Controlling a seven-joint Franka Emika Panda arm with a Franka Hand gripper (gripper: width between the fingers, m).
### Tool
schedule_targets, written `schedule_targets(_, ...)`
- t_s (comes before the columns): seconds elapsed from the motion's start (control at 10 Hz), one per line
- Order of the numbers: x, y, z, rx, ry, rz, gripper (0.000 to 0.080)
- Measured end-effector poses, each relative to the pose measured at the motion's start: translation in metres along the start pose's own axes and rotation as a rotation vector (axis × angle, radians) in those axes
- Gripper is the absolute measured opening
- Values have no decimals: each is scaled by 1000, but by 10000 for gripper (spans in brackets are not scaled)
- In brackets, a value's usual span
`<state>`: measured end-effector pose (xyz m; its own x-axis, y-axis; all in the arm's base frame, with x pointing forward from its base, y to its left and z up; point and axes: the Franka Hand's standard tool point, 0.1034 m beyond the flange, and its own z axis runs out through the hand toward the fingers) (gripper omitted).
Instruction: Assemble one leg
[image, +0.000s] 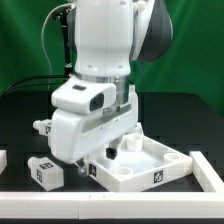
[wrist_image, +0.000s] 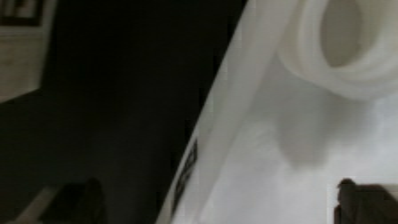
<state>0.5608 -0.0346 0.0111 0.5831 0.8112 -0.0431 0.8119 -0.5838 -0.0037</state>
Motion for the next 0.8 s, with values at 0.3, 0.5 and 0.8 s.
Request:
schedule_targets(0.3,0,2,2,-2,2,-20,460)
schedule_targets(0.5,0,2,2,-2,2,-20,260)
schedule_targets(0.8,-4,3,3,4,14,97,52)
